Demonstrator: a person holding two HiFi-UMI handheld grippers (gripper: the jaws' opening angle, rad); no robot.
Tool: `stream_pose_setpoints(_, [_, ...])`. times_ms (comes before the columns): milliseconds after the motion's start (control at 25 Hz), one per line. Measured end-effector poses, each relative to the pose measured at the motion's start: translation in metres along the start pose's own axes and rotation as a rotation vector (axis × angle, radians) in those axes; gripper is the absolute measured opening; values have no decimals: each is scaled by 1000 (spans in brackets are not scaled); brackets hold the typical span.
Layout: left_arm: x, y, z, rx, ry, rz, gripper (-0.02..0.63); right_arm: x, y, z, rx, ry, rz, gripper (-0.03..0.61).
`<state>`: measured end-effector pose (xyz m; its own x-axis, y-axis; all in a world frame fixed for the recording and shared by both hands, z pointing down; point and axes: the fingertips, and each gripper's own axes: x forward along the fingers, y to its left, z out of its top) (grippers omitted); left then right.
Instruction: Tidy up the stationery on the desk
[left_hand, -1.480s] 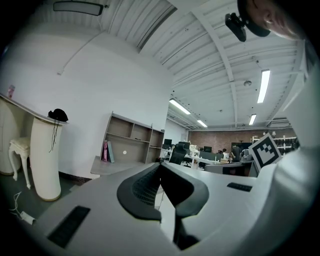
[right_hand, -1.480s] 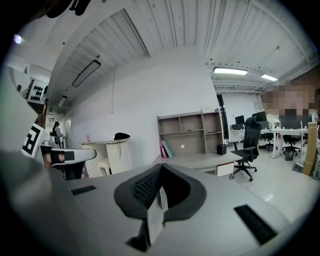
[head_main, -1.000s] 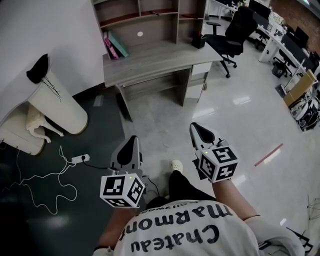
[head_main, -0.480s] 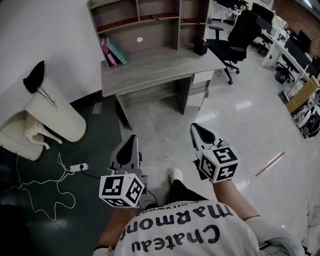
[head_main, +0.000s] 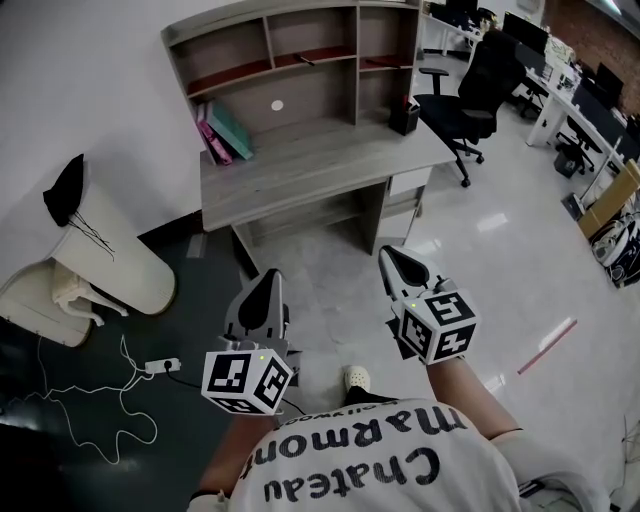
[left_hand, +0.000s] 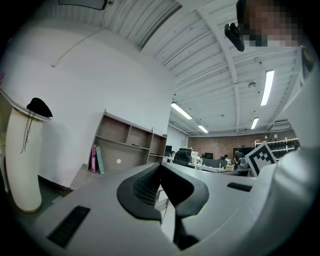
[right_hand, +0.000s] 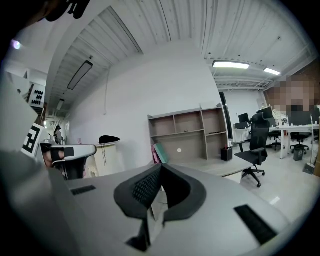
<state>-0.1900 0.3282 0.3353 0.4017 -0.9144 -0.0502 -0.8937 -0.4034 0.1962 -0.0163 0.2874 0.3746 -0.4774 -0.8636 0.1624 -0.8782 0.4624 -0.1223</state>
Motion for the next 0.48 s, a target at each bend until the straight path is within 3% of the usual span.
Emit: stream_pose_setpoints(480, [78,20,-5,-23,34,0,15,60,-47,17,15,12,-7,9])
